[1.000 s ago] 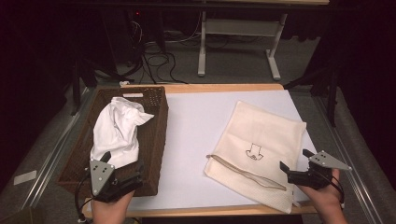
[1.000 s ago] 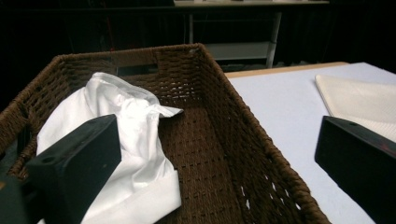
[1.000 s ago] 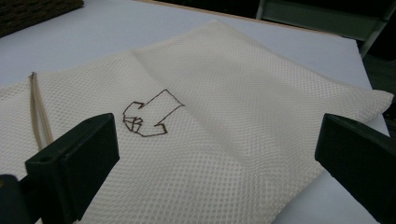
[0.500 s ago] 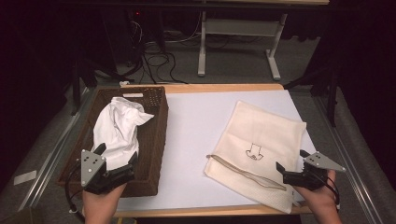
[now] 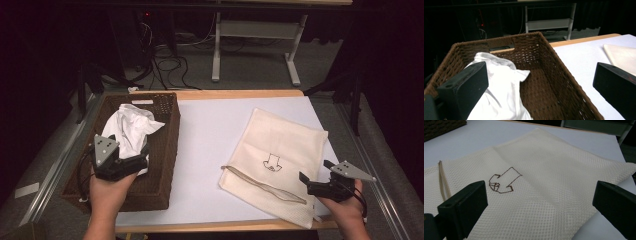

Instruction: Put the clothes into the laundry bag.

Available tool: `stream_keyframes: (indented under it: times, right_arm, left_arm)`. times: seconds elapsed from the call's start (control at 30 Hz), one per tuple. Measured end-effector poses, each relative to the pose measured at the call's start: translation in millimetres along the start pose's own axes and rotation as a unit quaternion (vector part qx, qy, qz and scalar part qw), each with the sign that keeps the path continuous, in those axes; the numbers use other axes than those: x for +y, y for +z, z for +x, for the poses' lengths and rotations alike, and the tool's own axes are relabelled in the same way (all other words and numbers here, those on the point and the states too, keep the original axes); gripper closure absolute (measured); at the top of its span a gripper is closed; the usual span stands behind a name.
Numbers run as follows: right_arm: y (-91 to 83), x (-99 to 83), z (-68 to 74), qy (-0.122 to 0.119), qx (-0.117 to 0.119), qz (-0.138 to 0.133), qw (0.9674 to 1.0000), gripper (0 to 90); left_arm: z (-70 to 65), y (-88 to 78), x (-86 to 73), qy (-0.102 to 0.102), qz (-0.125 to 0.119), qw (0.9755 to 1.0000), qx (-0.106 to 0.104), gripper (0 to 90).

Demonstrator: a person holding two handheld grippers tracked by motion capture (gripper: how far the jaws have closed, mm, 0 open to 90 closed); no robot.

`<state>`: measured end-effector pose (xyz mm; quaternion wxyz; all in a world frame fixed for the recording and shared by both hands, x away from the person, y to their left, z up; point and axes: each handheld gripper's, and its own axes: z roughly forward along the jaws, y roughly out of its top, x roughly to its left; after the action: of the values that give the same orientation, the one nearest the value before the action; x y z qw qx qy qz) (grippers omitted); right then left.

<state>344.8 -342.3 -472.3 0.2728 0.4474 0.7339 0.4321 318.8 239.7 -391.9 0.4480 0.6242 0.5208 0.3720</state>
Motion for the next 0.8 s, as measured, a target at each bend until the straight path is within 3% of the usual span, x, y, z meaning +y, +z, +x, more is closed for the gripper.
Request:
stream_keyframes:
  times: [0.17, 0.43, 0.53, 0.6, 0.67, 0.77, 0.8]
  right_arm:
    - [0.6, -0.2, -2.7, 0.005, 0.0, -0.001, 1.0, 0.5]
    - [1.6, -1.4, -5.0, 0.013, 0.005, -0.001, 0.9999, 0.5]
    - [1.7, -1.6, -3.7, 0.013, 0.004, 0.0, 0.9999, 0.6]
    - [2.0, -2.2, -3.0, 0.013, 0.005, 0.004, 0.9999, 0.6]
    - [2.1, -2.4, -2.3, 0.014, 0.007, 0.005, 0.9999, 0.7]
    - [1.0, -1.8, -1.9, 0.007, 0.006, 0.004, 1.0, 0.7]
    - [1.2, -1.7, -1.6, 0.009, 0.006, 0.004, 0.9999, 0.7]
  left_arm:
    - [9.8, 21.0, 8.3, -0.031, 0.017, 0.9994, -0.002, 0.7]
    - [22.1, 49.7, 11.5, -0.034, 0.049, 0.9982, -0.004, 0.7]
    - [29.4, 58.6, 11.3, -0.05, 0.06, 0.9969, -0.002, 0.7]
    - [35.6, 65.3, 10.3, -0.051, 0.085, 0.995, 0.006, 0.7]
    - [42.8, 73.6, 7.1, -0.044, 0.133, 0.99, 0.017, 0.2]
    - [52.4, 85.6, -1.0, -0.035, 0.198, 0.9792, 0.029, 0.1]
    - [56.9, 94.0, -7.3, -0.04, 0.239, 0.9698, 0.027, 0.1]
